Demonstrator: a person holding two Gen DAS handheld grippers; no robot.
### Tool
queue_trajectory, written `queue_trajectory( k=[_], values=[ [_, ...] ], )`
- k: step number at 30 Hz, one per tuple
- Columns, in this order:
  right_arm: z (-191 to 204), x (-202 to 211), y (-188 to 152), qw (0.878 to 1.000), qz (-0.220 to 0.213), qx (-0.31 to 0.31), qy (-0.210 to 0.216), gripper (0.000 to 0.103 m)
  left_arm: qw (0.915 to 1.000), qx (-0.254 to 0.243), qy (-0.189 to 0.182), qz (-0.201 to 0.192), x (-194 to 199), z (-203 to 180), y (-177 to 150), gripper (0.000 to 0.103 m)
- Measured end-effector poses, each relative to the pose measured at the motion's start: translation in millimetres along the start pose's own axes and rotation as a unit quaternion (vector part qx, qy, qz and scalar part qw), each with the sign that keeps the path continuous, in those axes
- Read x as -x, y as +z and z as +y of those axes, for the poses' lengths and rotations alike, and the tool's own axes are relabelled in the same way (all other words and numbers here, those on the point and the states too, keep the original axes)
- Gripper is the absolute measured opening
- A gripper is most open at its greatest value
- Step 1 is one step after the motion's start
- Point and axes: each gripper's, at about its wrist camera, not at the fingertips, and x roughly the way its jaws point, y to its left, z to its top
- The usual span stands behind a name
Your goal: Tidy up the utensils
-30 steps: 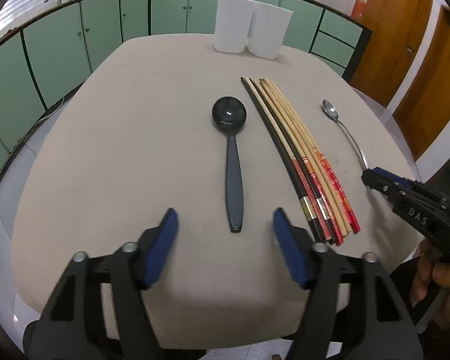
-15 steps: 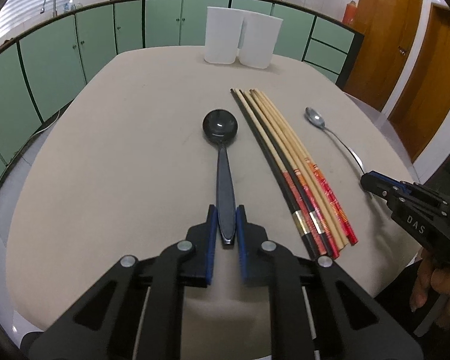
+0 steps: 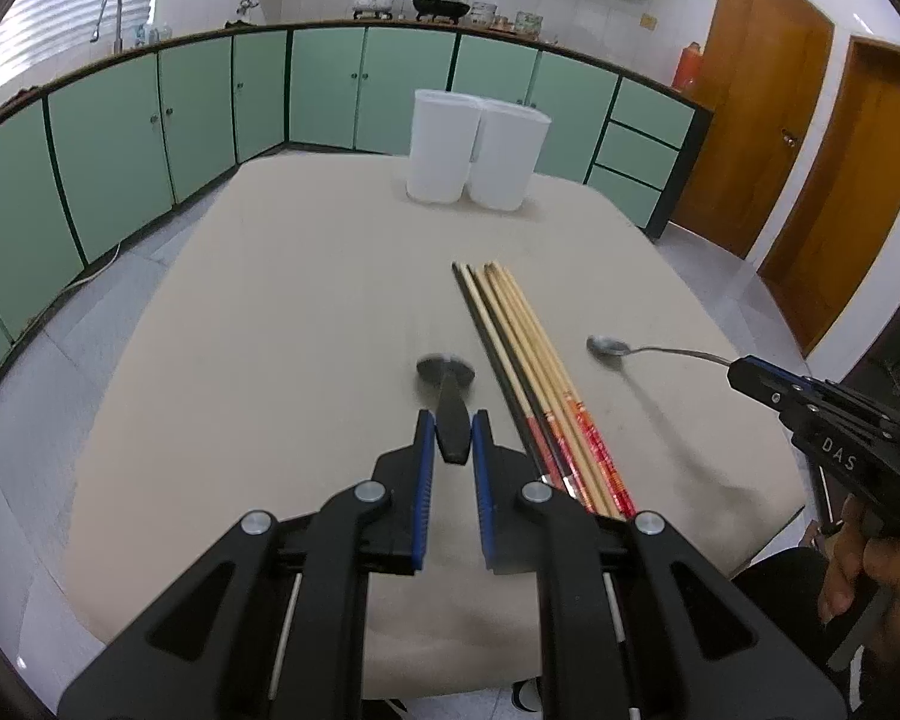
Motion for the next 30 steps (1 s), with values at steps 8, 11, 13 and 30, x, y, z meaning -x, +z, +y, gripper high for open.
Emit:
queue_trajectory(
  k=[8, 11, 13, 30],
  values=[
    [4.5, 12.4, 19.1, 1.0, 0.008, 0.024, 0.005, 0.009, 0.9999, -0.001, -0.012, -0.003, 16.3, 7.6, 14.7, 0.012],
    [5.2, 13.7, 26.3, 0.999, 0.015, 0.034, 0.006, 0.009, 0.9998, -0.005, -0.017, -0.001, 19.0, 10.2, 21.0, 0.012],
    [7.0, 14.5, 30.8, 0.999, 0.019, 0.041, 0.007, 0.009, 0.9998, -0.007, -0.02, -0.001, 20.8, 11.8, 25.9, 0.012],
    [13.1, 17.3, 55.5, 0.996, 0.036, 0.075, 0.015, 0.009, 0.9993, 0.003, -0.037, 0.005, 18.4, 25.7, 40.5, 0.0]
  ],
)
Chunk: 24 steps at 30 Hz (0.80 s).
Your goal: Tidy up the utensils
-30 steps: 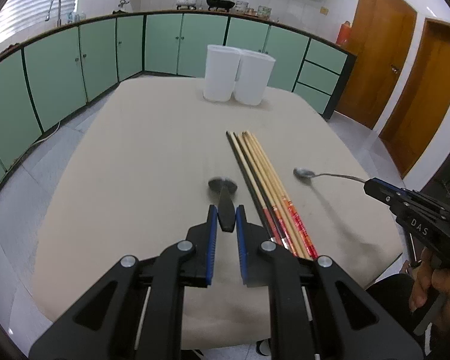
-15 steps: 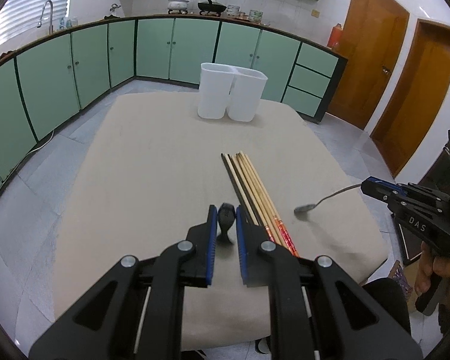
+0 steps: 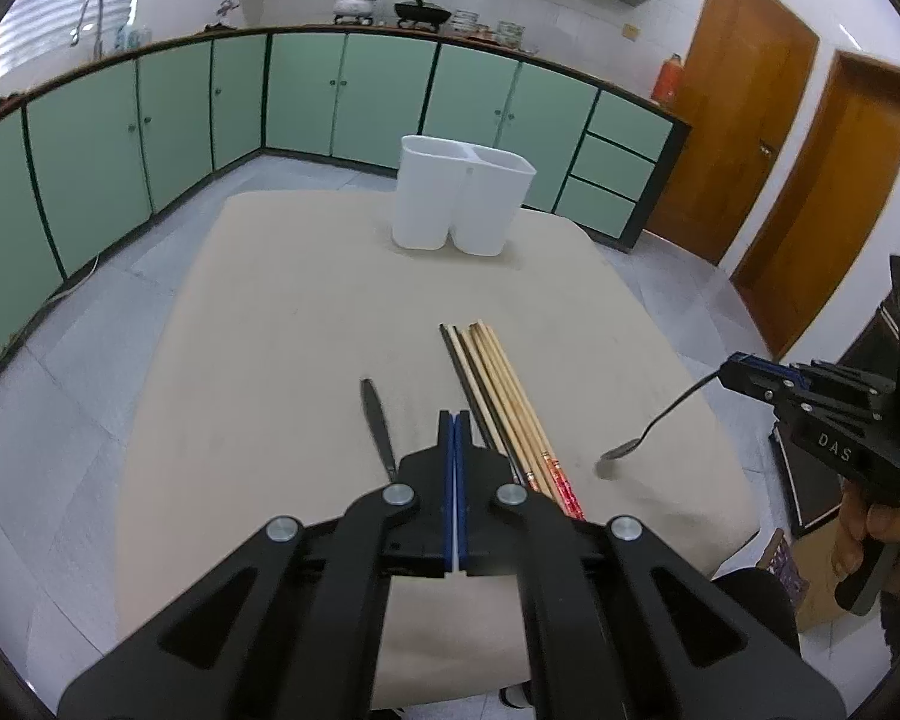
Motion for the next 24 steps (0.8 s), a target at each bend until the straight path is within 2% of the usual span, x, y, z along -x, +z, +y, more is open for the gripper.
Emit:
queue_trajectory(
  k=[4, 6, 7, 8, 10, 16, 24],
  values=[
    [-1.7, -4.0, -0.4, 1.0, 0.004, -0.004, 0.002, 0.009, 0.9997, -0.001, 0.01, 0.024, -21.5, 5.9, 3.1, 0.003],
    [-3.3, -4.2, -0.2, 1.0, 0.004, -0.006, 0.003, 0.009, 0.9989, 0.006, 0.012, 0.045, -40.9, 11.1, 8.7, 0.016],
    [-3.6, -4.2, 0.9, 1.0, 0.003, -0.006, 0.003, 0.009, 0.9981, 0.012, 0.017, 0.058, -56.4, 16.0, 11.5, 0.032],
    [-4.7, -3.9, 1.4, 1.0, 0.001, -0.006, 0.003, 0.009, 0.9976, 0.017, 0.024, 0.062, -65.8, 18.6, 13.7, 0.041],
    [-7.7, -3.5, 2.0, 1.0, -0.001, -0.01, 0.005, 0.009, 0.9967, 0.017, 0.04, 0.068, -86.3, 21.6, 18.0, 0.041],
    [-13.8, -8.5, -0.3, 1.0, 0.002, -0.014, 0.015, 0.009, 0.9941, 0.038, 0.06, 0.082, -126.4, 21.1, 26.3, 0.04],
    [-20.9, -11.5, 2.6, 0.999, -0.003, -0.018, 0.031, 0.009, 0.9889, 0.055, 0.079, 0.113, -164.8, 20.5, 25.3, 0.036]
  ],
)
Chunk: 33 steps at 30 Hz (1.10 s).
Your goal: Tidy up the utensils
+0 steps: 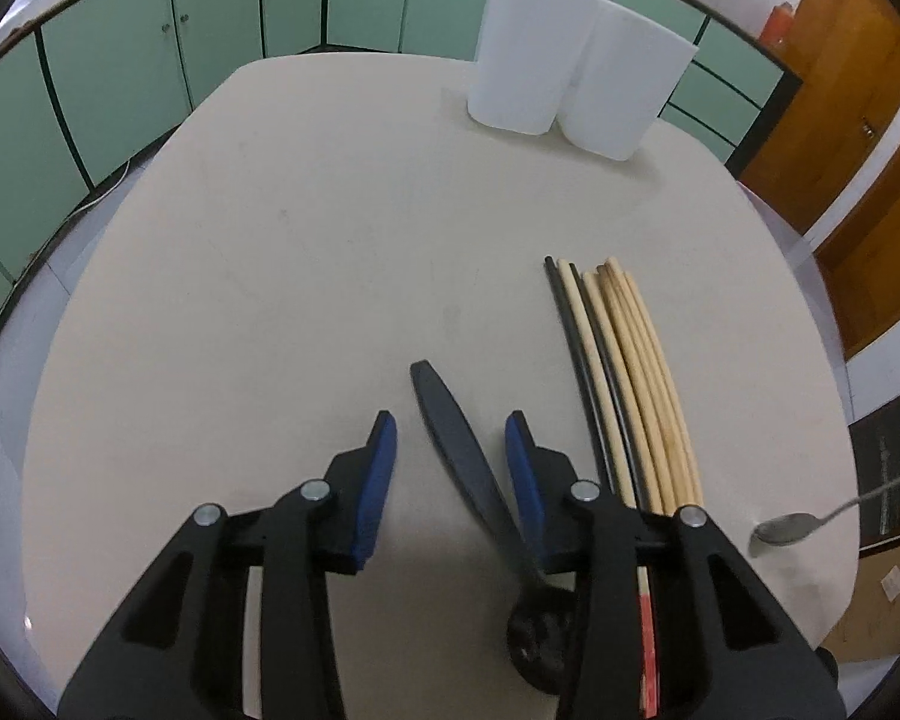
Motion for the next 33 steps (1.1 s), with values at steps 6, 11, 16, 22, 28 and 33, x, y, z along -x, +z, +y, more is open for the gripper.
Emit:
queue_trajectory(
  k=[6, 11, 16, 22, 28, 33],
  values=[
    [-2.0, 0.5, 0.8, 1.0, -0.004, -0.003, 0.008, 0.009, 0.9999, -0.005, -0.003, 0.009, -3.0, -3.0, 8.5, 0.015],
    [-1.9, 0.1, -0.4, 1.0, 0.0, -0.002, 0.007, 0.009, 0.9999, -0.005, -0.014, 0.002, 2.7, -3.1, 10.6, 0.012],
    [-0.1, 0.1, 0.9, 1.0, 0.001, 0.001, 0.004, 0.009, 0.9992, -0.019, -0.019, -0.029, 29.5, -10.5, 9.6, 0.012],
    [3.8, 1.6, 7.4, 1.0, 0.0, 0.006, 0.001, 0.009, 0.9969, -0.029, -0.041, -0.061, 70.9, -17.5, 12.5, 0.012],
    [6.5, 3.5, 12.7, 1.0, 0.003, 0.018, -0.004, 0.009, 0.9934, -0.038, -0.061, -0.089, 105.8, -20.9, 14.5, 0.007],
    [7.0, 2.9, 21.8, 1.0, 0.008, 0.028, -0.006, 0.009, 0.9911, -0.045, -0.067, -0.105, 127.8, -19.7, 19.1, 0.003]
  ],
)
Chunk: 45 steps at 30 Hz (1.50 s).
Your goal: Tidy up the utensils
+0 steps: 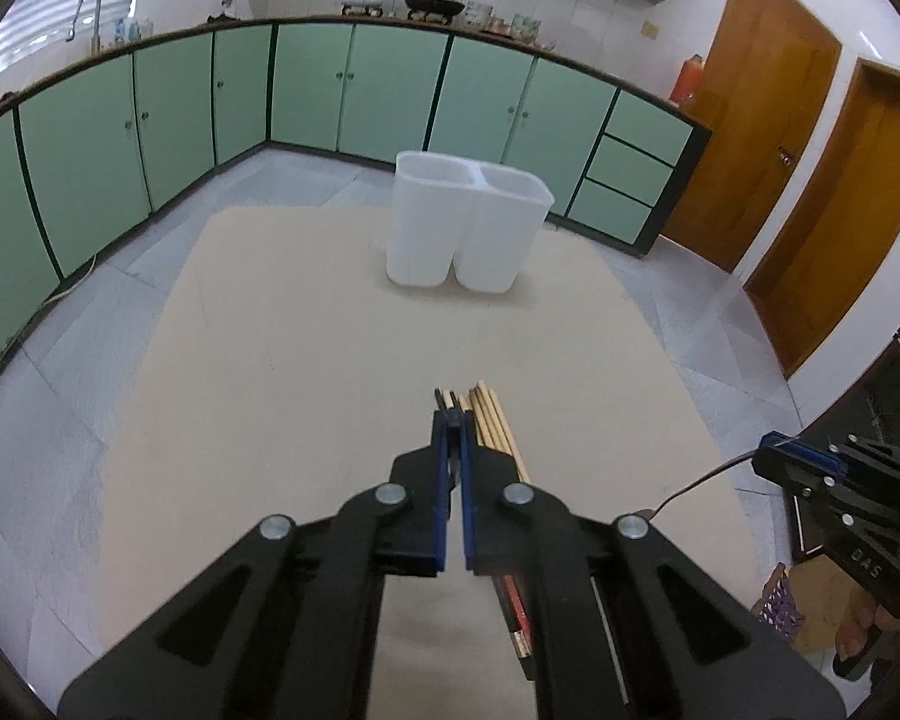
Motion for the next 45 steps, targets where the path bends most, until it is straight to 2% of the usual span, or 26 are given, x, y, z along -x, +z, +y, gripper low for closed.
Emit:
queue_trajectory(
  k=[7, 13, 19, 22, 27, 31, 36, 40, 45],
  values=[
    [0.1, 1.4, 15.8, 1.0, 0.003, 0.006, 0.005, 0.009, 1.0, -0.004, -0.008, -0.004, 7.2, 1.2, 14.6, 0.003],
    [-7.7, -2.2, 52.3, 1.0, 0.01, 0.006, 0.02, 0.009, 0.9998, -0.015, -0.011, -0.008, 10.2, -0.2, 42.4, 0.003],
    [-17.5, -13.6, 107.0, 1.0, 0.015, 0.008, 0.019, 0.009, 0.9991, -0.033, -0.008, -0.023, 9.6, -3.2, 98.8, 0.003],
    [-22.8, -21.4, 145.3, 1.0, 0.01, 0.008, 0.011, 0.009, 0.9985, -0.04, -0.003, -0.036, 7.2, -6.9, 129.0, 0.003],
    [-35.4, -35.4, 209.3, 1.0, -0.013, -0.005, -0.003, 0.009, 0.9969, -0.045, 0.0, -0.065, -7.7, -13.1, 186.2, 0.003],
    [-41.9, -55.5, 244.0, 0.999, -0.033, -0.008, -0.017, 0.009, 0.9962, -0.037, 0.001, -0.079, -31.6, -16.9, 219.9, 0.003],
    [-51.4, -103.9, 258.2, 0.999, -0.024, -0.01, -0.041, 0.009, 0.9964, -0.04, 0.013, -0.074, -82.6, -17.8, 238.3, 0.003],
    [-61.4, -135.6, 253.7, 0.999, 0.0, -0.02, -0.043, 0.009, 0.9982, -0.037, 0.017, -0.045, -121.0, -12.3, 229.4, 0.003],
    [-75.6, -158.4, 234.8, 0.998, 0.024, -0.046, -0.027, 0.01, 0.9995, -0.02, 0.018, -0.019, -143.9, 2.5, 214.6, 0.004]
  ],
)
